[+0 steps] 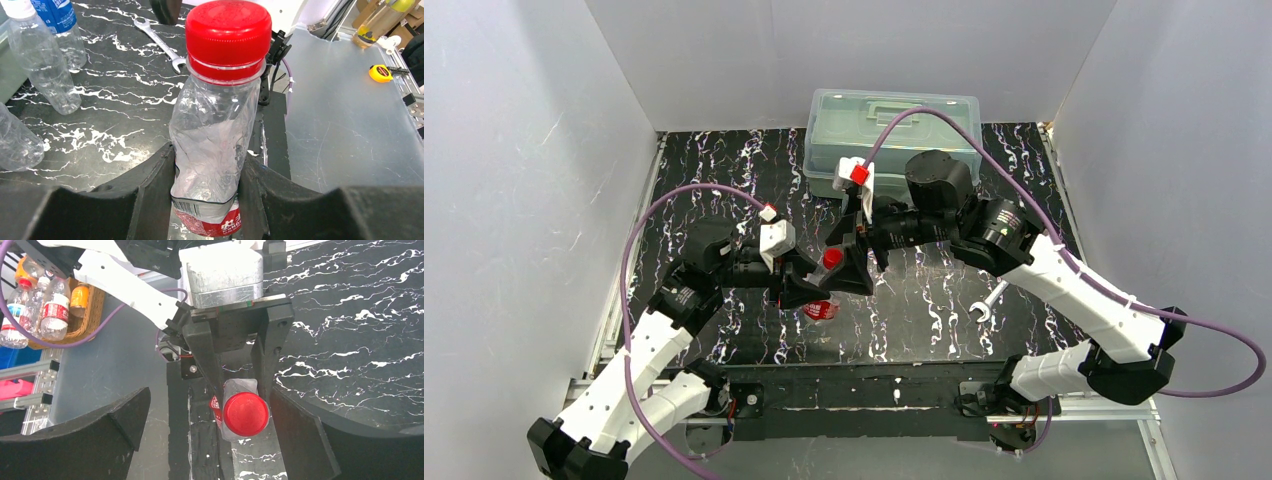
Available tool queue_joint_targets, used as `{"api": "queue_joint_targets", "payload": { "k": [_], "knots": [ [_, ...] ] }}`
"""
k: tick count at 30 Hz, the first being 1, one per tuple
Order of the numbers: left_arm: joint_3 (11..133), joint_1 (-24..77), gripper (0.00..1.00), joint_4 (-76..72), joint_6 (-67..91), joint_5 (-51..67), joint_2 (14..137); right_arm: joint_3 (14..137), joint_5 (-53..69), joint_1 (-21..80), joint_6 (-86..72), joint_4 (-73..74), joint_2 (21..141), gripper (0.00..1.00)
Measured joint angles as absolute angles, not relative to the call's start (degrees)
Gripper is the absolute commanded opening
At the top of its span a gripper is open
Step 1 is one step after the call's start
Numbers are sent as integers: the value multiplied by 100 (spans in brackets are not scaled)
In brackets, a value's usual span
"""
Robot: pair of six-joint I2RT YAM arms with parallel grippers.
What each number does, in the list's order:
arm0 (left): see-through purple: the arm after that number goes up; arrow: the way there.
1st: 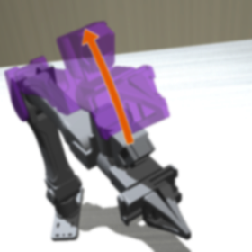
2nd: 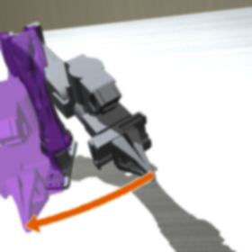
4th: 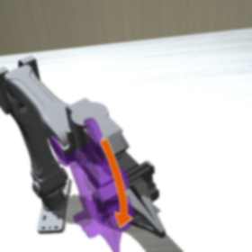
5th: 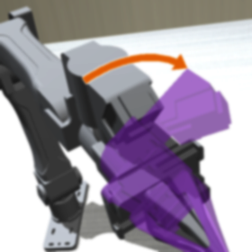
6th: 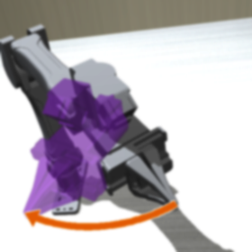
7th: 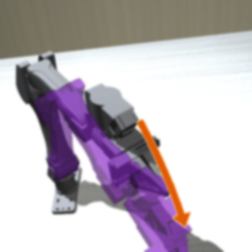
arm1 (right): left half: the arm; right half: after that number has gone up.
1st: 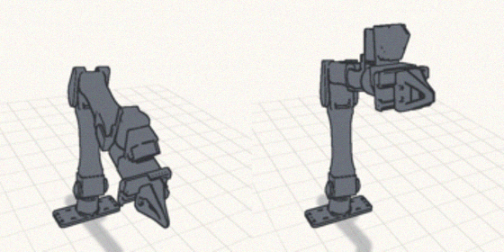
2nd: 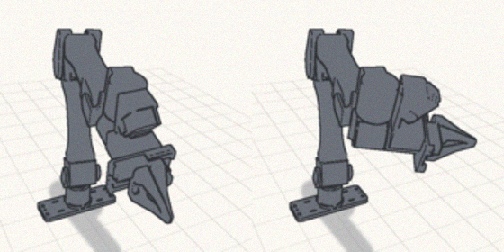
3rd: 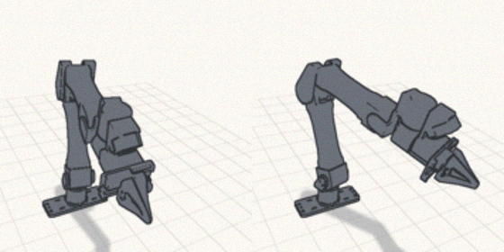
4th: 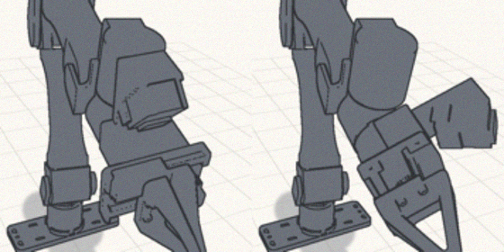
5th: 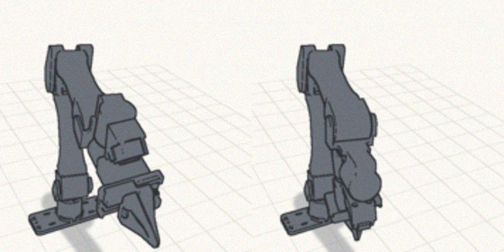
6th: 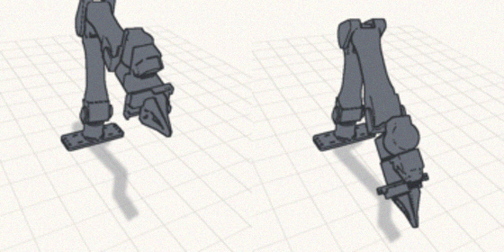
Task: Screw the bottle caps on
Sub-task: Screw the bottle cap onto the plastic bottle.
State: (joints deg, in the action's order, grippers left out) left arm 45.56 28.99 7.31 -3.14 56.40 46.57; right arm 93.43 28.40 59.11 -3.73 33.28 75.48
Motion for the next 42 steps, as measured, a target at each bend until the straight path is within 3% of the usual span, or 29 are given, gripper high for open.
{"api": "queue_joint_targets", "payload": {
  "k": [25,36,42],
  "knots": [
    [4556,2899,0,631,-390,5808,4451,9321,3024,5887,-126,3454,7550,59],
    [4556,2899,0,788,-447,5756,4401,9323,2995,5846,-152,3457,7714,30],
    [4556,2899,0,819,-447,5323,4364,9382,2705,5848,-263,3463,7782,20]
  ]
}}
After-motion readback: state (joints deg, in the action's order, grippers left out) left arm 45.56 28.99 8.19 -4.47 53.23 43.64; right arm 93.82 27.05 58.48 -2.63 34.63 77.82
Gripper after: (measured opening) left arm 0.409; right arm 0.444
